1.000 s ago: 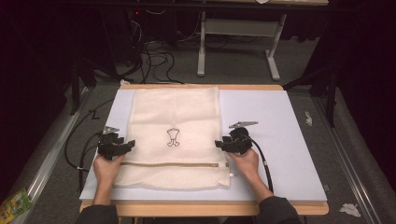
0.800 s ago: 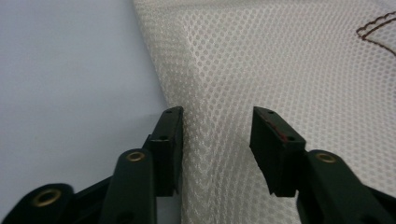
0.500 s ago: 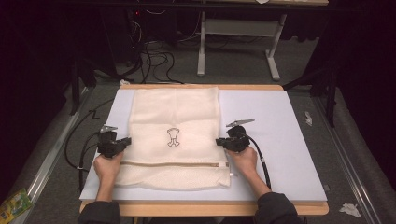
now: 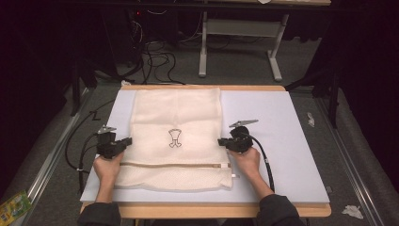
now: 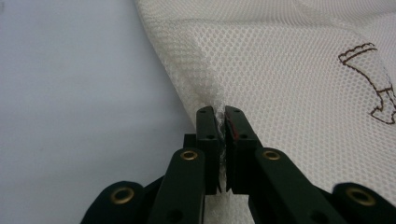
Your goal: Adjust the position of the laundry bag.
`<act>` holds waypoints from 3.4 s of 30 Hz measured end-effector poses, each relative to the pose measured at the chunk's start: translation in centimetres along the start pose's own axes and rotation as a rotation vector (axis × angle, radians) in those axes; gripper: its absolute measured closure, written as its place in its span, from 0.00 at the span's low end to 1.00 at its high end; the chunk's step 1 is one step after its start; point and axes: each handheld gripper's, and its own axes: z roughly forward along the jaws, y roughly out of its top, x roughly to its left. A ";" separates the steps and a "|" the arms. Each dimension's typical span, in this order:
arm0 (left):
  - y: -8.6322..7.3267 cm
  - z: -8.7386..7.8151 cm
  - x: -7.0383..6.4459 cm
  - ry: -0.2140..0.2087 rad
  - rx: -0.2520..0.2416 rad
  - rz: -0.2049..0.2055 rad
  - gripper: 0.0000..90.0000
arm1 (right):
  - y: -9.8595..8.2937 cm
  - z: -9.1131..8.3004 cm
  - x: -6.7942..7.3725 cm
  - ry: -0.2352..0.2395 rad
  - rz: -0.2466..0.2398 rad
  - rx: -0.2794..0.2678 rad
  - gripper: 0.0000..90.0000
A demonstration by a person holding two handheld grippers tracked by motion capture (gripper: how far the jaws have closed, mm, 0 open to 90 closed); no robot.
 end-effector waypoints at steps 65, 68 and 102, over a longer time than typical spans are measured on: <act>2.4 3.8 -9.8 -0.062 -0.008 0.229 0.95 | -4.6 -7.6 -6.4 -0.123 0.081 -0.136 0.97; 2.5 4.2 -10.4 -0.073 -0.006 0.240 0.95 | -4.8 -8.1 -6.7 -0.138 0.080 -0.138 0.97; 1.7 5.4 -12.1 -0.056 -0.002 0.288 0.85 | -6.9 -8.9 -8.7 -0.170 0.126 -0.138 0.91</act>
